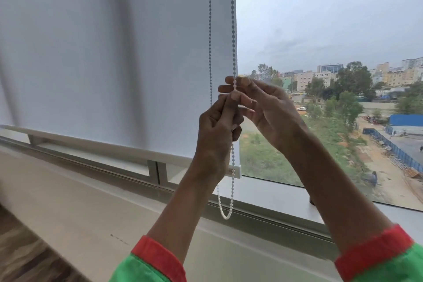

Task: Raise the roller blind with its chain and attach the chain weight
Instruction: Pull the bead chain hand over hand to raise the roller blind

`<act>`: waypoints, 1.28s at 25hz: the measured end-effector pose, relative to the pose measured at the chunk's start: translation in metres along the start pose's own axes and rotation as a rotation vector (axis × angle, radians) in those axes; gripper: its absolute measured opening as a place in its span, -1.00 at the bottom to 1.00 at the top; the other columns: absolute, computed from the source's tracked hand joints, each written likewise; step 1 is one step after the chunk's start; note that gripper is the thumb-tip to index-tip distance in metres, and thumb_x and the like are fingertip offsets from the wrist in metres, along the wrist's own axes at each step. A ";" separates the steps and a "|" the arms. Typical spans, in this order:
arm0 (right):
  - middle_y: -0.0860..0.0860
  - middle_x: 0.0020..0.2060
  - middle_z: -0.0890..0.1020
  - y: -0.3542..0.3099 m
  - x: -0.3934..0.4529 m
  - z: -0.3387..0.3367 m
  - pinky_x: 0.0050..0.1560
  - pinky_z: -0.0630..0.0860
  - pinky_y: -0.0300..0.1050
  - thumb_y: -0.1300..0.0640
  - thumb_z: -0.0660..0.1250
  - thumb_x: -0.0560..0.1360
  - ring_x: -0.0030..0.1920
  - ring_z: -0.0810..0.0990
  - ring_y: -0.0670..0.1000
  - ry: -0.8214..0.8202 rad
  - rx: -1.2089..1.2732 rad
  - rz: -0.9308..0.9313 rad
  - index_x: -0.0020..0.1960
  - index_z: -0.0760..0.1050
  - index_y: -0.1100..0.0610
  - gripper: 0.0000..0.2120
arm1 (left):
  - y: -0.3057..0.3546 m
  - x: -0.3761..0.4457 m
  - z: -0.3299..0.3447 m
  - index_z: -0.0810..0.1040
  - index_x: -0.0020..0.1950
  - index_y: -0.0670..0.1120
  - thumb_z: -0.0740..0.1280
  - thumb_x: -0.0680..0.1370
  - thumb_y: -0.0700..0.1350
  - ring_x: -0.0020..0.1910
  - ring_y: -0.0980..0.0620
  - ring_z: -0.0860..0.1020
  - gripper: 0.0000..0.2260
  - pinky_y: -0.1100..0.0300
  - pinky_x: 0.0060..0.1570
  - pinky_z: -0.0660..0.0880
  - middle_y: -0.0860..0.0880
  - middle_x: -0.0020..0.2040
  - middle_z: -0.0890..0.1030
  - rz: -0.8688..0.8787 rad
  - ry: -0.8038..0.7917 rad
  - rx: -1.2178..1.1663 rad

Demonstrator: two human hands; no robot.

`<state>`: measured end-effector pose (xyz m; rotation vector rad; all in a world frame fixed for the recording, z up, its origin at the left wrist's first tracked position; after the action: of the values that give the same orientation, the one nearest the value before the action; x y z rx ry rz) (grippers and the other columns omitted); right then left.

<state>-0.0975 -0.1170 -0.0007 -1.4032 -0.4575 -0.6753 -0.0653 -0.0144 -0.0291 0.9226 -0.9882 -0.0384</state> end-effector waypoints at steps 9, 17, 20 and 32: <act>-0.06 -0.55 0.44 -0.041 0.027 0.027 -0.49 0.15 -0.26 0.18 0.21 0.58 -0.53 0.21 -0.10 0.075 -0.055 -0.150 -0.04 0.59 0.19 -0.81 | -0.027 -0.022 -0.017 0.64 -0.13 -0.04 0.22 0.58 -0.04 -0.50 0.14 0.25 -0.77 0.33 -0.50 0.21 0.05 -0.45 0.38 -0.120 -0.022 0.155; 0.00 -0.50 0.35 -0.004 -0.012 0.028 -0.51 0.22 -0.31 0.20 0.21 0.57 -0.49 0.25 -0.09 0.123 -0.098 -0.172 -0.07 0.60 0.21 -0.80 | -0.010 0.003 -0.020 0.61 0.04 -0.08 0.11 0.63 -0.03 -0.09 0.07 0.68 -0.71 0.28 -0.14 0.58 0.03 -0.17 0.72 -0.191 -0.005 0.157; -0.05 -0.54 0.36 0.022 -0.031 0.026 -0.50 0.23 -0.31 0.22 0.22 0.56 -0.50 0.25 -0.10 0.126 -0.114 -0.137 -0.05 0.59 0.26 -0.81 | 0.023 0.026 -0.014 0.60 0.07 -0.14 0.13 0.63 -0.05 -0.15 0.05 0.69 -0.71 0.26 -0.18 0.58 0.01 -0.22 0.72 -0.024 0.075 0.054; 0.07 -0.46 0.53 0.049 -0.056 0.006 -0.45 0.35 -0.24 0.19 0.21 0.55 -0.49 0.41 -0.05 0.104 -0.190 -0.059 -0.06 0.60 0.24 -0.79 | 0.043 0.037 0.019 0.54 -0.23 -0.05 0.16 0.62 -0.09 -0.50 0.11 0.14 -0.72 0.34 -0.54 0.17 0.09 -0.50 0.27 0.104 -0.042 0.118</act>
<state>-0.1054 -0.1004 -0.0730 -1.5288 -0.3608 -0.8532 -0.0734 -0.0148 0.0302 0.9803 -1.0851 0.0899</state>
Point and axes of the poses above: each hand's wrist, its own x-axis towards the middle knuckle, its own z-axis out of the palm, y = z × x, the point moved 3 cm from there along x, towards the middle knuckle
